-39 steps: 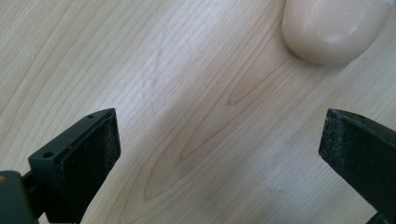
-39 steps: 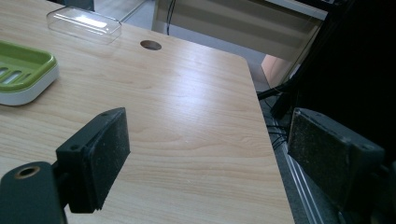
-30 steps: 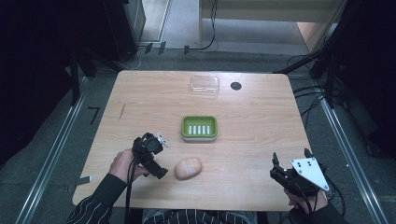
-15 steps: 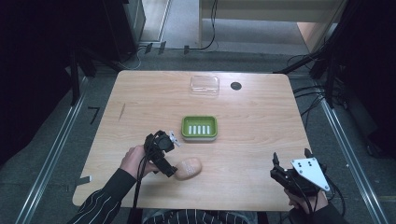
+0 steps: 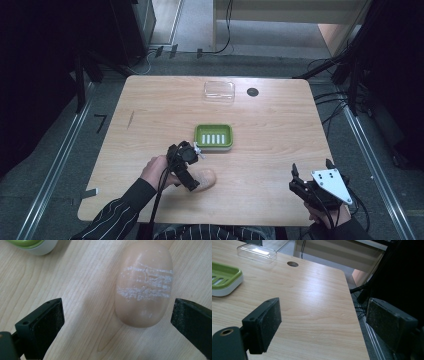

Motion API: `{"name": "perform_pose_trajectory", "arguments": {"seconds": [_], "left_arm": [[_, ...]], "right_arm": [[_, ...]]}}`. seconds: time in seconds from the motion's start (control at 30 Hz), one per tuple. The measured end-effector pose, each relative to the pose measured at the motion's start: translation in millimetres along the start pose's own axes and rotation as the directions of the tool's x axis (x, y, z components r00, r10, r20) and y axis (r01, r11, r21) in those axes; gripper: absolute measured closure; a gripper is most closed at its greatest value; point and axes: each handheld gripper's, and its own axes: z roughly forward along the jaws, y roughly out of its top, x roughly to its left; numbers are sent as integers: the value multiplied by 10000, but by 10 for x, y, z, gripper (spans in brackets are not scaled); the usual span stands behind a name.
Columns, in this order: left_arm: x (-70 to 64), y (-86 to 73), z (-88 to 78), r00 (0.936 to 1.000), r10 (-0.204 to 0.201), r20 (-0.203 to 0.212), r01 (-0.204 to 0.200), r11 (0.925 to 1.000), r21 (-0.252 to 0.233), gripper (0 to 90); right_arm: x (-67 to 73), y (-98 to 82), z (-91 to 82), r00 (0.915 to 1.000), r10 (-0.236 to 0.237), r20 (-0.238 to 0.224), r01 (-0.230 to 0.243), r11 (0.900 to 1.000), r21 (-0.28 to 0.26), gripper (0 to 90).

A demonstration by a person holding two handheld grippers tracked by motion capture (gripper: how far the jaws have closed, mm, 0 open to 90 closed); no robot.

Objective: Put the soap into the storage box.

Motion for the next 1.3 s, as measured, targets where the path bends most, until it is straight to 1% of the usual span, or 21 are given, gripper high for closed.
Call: {"name": "perform_pose_trajectory", "arguments": {"seconds": [0.03, 0.07, 0.13, 0.17, 0.27, 0.3, 0.43, 0.6, 0.63, 0.67, 0.7, 0.77, 0.8, 0.83, 0.87, 0.93, 1.03, 1.1, 1.17, 1.27, 1.3], "left_arm": [[-19, 23, 17, 10000, 44, 17, -45, 10000, 78, 0], [-19, 23, 17, 10000, 44, 17, -45, 10000, 78, 0], [-61, 49, 41, 10000, 12, -3, -12, 10000, 41, 0], [-85, 66, 60, 9999, 94, -41, -94, 9999, 78, 0], [-111, 87, 86, 9999, 164, -14, -163, 9997, 196, 0], [-128, 100, 114, 9996, 251, -161, -247, 9994, 262, 0], [-148, 108, 148, 9996, 222, -200, -213, 9987, 459, 0], [-175, 119, 182, 9994, 201, -283, -187, 9987, 468, 0], [-185, 121, 192, 9993, 220, -316, -204, 9986, 489, 11], [-188, 126, 197, 9992, 273, -290, -259, 9984, 497, 59], [-195, 138, 200, 9992, 288, -263, -275, 9983, 511, 73], [-216, 156, 216, 9989, 407, -223, -394, 9975, 589, 74], [-227, 162, 225, 9991, 410, -138, -402, 9977, 550, 78], [-239, 165, 233, 9990, 444, -77, -439, 9975, 547, 97], [-242, 171, 235, 9982, 585, -90, -578, 9963, 631, 120], [-260, 179, 255, 9986, 514, -148, -504, 9968, 623, 142], [-266, 188, 280, 9979, 620, -201, -602, 9949, 807, 160], [-267, 189, 283, 9977, 645, -189, -628, 9949, 794, 173], [-266, 194, 289, 9966, 801, -170, -785, 9938, 792, 204], [-271, 199, 297, 9963, 835, -204, -816, 9934, 807, 244], [-272, 207, 305, 9961, 873, -149, -858, 9928, 839, 246]], "right_arm": [[0, 0, -1, 10000, 11, 0, -11, 10000, -6, 136], [0, 0, -1, 10000, 11, 0, -11, 10000, -6, 136], [-3, 0, -3, 10000, 30, 2, -30, 10000, -2, 136], [-3, 0, -1, 10000, 22, 4, -22, 10000, 5, 136], [0, 1, -2, 10000, 21, -4, -21, 10000, -4, 136], [0, 0, 1, 10000, 20, -3, -20, 10000, -6, 136], [-9, -1, -1, 10000, 55, 5, -55, 10000, -22, 136], [0, 0, 0, 10000, 30, 9, -30, 10000, -1, 136], [1, 0, 1, 10000, 31, 9, -31, 10000, -4, 136], [0, 1, 0, 10000, 23, 4, -23, 10000, -7, 136], [0, 1, -2, 10000, 25, 1, -25, 10000, 1, 136], [-2, 0, -5, 10000, 62, 21, -62, 10000, -5, 136], [-3, 1, -5, 10000, 68, 26, -68, 10000, -15, 136], [-2, 1, -3, 10000, 53, 1, -53, 10000, -14, 136], [-1, 1, -3, 10000, 49, 15, -49, 10000, -5, 136], [-3, 1, -1, 10000, 46, 1, -46, 10000, -14, 136], [-5, -1, -1, 10000, 39, 7, -39, 10000, -15, 136], [-8, -1, -3, 10000, 67, 10, -67, 10000, -31, 136], [-6, -1, 0, 10000, 45, 5, -45, 10000, -16, 136], [-2, 1, -1, 10000, 41, -2, -41, 10000, -10, 136], [-2, 1, -1, 10000, 43, 2, -43, 10000, -10, 136]]}}
